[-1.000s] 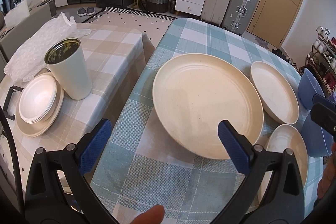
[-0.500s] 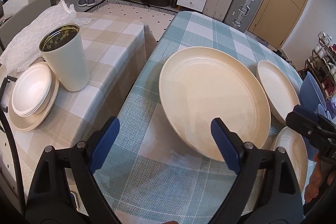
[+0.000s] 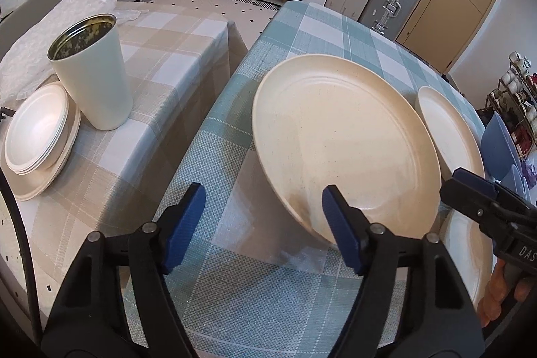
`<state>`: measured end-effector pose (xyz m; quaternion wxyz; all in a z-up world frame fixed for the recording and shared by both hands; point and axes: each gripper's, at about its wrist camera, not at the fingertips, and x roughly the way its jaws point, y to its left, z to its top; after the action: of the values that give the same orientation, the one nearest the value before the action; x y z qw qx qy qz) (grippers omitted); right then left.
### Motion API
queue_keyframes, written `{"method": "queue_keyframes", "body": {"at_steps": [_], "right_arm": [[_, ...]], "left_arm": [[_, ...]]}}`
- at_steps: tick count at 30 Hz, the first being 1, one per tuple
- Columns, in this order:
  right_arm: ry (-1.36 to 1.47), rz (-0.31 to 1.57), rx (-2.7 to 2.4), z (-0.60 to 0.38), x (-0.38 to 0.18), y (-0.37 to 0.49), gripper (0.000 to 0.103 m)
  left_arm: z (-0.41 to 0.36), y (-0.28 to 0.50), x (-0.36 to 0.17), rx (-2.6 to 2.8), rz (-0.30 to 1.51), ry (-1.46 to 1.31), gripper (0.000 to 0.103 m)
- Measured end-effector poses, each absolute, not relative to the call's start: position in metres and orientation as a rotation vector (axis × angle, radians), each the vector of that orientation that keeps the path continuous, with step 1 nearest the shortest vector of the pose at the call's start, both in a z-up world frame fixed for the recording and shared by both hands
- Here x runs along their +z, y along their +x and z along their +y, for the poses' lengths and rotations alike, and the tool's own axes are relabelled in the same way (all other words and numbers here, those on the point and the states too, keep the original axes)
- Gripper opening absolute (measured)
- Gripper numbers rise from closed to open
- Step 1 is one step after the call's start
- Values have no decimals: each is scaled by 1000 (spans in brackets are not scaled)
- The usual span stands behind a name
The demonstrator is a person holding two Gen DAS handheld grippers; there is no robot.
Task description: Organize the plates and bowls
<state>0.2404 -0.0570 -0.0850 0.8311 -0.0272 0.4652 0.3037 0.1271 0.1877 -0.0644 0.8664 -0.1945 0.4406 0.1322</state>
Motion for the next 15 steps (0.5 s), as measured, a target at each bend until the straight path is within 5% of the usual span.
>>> {"method": "queue_keyframes", "body": {"at_steps": [15], "right_arm": [[-102,1019,614,-42,-101,252,57]], "left_arm": [[192,127,-67,278,911,-411,54]]}}
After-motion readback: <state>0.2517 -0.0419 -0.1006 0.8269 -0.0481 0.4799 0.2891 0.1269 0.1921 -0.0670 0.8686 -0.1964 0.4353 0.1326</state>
